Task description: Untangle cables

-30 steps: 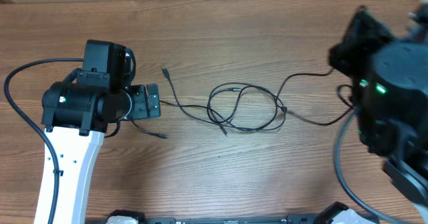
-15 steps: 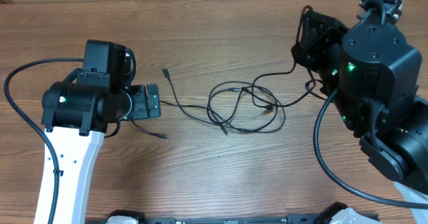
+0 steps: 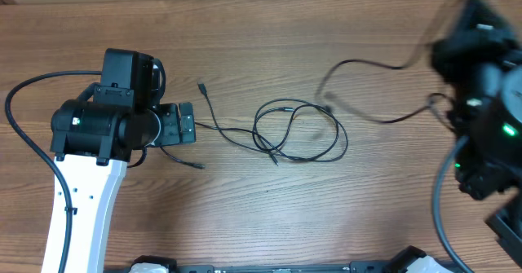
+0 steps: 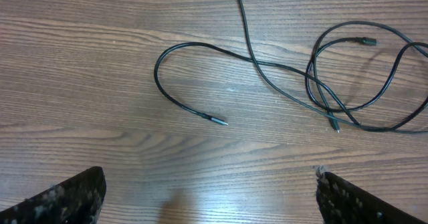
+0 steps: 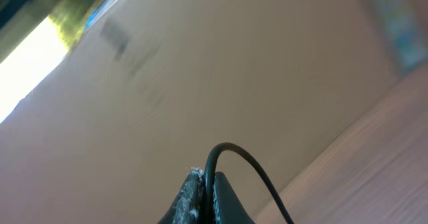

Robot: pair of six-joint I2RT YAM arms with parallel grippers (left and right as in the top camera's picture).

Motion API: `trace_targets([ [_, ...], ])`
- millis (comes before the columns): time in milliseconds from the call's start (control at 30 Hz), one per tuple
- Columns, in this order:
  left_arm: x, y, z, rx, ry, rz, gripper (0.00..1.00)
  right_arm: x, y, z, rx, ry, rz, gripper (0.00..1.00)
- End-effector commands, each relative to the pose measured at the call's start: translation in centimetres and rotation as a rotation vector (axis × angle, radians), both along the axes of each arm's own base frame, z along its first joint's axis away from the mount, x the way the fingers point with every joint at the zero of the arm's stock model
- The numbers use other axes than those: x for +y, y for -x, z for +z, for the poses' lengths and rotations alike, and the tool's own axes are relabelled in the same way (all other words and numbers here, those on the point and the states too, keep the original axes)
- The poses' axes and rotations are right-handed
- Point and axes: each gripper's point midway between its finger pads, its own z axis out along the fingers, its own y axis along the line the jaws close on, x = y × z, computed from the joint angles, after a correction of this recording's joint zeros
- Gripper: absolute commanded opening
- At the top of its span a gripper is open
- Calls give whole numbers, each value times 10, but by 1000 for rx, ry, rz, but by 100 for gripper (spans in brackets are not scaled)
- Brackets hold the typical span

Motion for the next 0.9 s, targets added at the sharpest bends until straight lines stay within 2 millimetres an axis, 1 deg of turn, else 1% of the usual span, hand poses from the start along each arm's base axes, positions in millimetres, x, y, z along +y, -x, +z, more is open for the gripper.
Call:
trace_targets([
  [0,-1,0,8,-27,3,-15,100,-68,42,16,-19,79,-400,4],
  [100,-2,0,8,-27,4,-15,100,-91,65,16,26,162,-586,4],
  [167,-2,0,8,-26,4,-15,100,-98,75,15,53,203,-652,4],
  [267,-2,0,8,-26,4,-15,100,-106,78,11,95,253,-683,4],
  [300,-2,0,8,-27,4,-15,100,-113,81,9,117,271,-720,4],
  [500,-2,0,8,-27,4,-15,100,-142,89,4,183,304,-888,4],
  [600,-2,0,8,-26,4,-15,100,-156,84,-2,231,316,-936,4],
  [667,-2,0,8,-27,4,-15,100,-169,77,-11,285,325,-957,4],
  [767,-1,0,8,-26,3,-15,100,-190,67,-25,364,327,-1003,4],
  [867,-1,0,8,-27,4,-15,100,-219,54,-46,458,303,-1015,4],
])
